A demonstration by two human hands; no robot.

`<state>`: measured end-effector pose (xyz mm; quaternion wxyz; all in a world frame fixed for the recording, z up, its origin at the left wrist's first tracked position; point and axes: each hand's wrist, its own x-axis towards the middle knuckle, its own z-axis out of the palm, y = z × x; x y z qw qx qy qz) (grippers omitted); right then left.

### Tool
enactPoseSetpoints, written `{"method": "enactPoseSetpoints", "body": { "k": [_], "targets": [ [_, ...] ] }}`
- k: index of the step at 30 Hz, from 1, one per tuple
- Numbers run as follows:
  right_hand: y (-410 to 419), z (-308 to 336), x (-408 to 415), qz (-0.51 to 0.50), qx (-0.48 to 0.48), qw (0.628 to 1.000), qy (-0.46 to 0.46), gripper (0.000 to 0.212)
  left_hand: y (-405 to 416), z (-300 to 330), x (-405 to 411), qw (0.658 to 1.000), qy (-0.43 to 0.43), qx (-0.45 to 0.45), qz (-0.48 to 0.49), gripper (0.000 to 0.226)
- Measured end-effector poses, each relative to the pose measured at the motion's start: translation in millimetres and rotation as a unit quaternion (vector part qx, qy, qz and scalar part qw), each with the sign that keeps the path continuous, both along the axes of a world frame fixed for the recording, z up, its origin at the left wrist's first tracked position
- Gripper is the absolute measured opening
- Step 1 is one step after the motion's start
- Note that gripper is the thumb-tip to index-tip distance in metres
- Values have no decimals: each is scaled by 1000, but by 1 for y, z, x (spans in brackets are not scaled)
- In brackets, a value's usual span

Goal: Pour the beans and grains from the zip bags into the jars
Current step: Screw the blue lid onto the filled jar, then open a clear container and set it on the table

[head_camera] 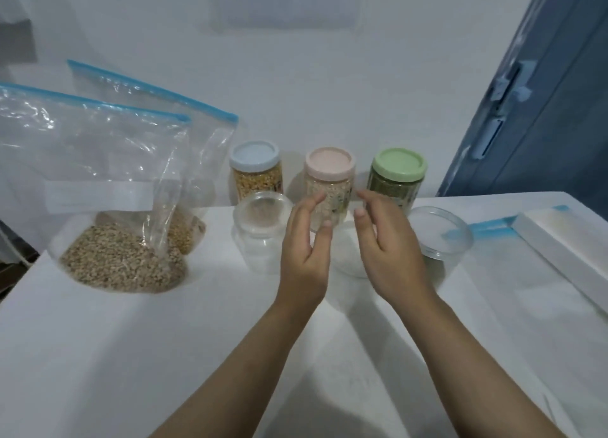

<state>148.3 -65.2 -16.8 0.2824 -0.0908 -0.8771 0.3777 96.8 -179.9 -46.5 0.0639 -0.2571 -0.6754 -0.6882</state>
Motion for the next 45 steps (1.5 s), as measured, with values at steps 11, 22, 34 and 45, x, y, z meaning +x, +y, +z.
{"method": "enactPoseSetpoints", "body": {
  "k": [11, 22, 34, 45],
  "targets": [
    [20, -42, 17, 25, -119, 986, -118, 55, 13, -33, 30, 985, -163, -62, -12, 32],
    [-11, -64, 65, 101, -272, 955, -59, 52, -46, -46, 76, 978, -170, -108, -48, 75],
    [-8, -67, 56, 181, -338, 923, -47, 53, -66, -54, 67, 973, -126, -158, -112, 100],
    [9, -73, 52, 251, -263, 928, -83, 77, -75, -56, 59, 969, -147, -144, -139, 108]
  ]
}}
